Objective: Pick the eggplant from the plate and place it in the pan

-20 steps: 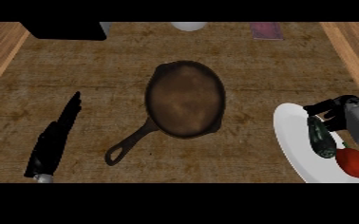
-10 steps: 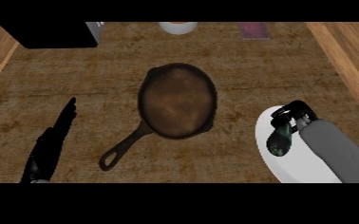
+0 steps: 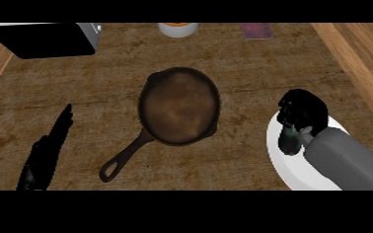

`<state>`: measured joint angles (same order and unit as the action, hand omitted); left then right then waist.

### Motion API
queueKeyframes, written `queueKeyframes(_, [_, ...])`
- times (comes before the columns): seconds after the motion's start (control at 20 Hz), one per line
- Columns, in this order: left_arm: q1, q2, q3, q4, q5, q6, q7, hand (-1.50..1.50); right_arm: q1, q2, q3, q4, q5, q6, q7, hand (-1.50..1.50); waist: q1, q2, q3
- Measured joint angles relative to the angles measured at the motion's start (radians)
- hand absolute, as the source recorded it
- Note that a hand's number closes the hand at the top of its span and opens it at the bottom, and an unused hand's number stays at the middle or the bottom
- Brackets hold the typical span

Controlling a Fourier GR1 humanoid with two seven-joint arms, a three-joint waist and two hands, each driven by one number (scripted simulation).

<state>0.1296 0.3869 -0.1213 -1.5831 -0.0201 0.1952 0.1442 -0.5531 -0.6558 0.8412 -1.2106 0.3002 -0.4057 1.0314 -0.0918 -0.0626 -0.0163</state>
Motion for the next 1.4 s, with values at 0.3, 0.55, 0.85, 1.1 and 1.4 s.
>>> queueKeyframes(0.3, [0.004, 0.009, 0.014, -0.013, 0.011, -0.009, 0.000, 0.00, -0.095, -0.039, 0.026, -0.191, 0.261, -0.018, 0.065, 1.50, 0.007, 0.009, 0.006])
queueKeyframes(0.55, [-0.004, -0.001, 0.004, -0.012, 0.009, -0.017, -0.014, 0.00, -0.131, 0.014, -0.001, -0.332, 0.421, 0.025, 0.156, 1.50, 0.031, 0.029, 0.010])
queueKeyframes(0.85, [-0.020, -0.014, -0.016, -0.016, -0.006, -0.027, -0.026, 0.00, -0.158, 0.173, -0.084, -0.346, 0.531, 0.064, 0.198, 1.50, 0.071, 0.049, 0.014])
queueKeyframes(1.1, [-0.055, -0.023, -0.023, -0.007, -0.014, -0.038, -0.020, 0.00, -0.198, 0.338, -0.177, -0.185, 0.568, 0.048, 0.155, 1.50, 0.099, 0.062, 0.015])
queueKeyframes(1.4, [-0.070, -0.032, -0.031, -0.016, -0.021, -0.050, -0.015, 0.00, -0.240, 0.492, -0.293, 0.113, 0.555, -0.011, 0.062, 1.50, 0.121, 0.071, 0.016])
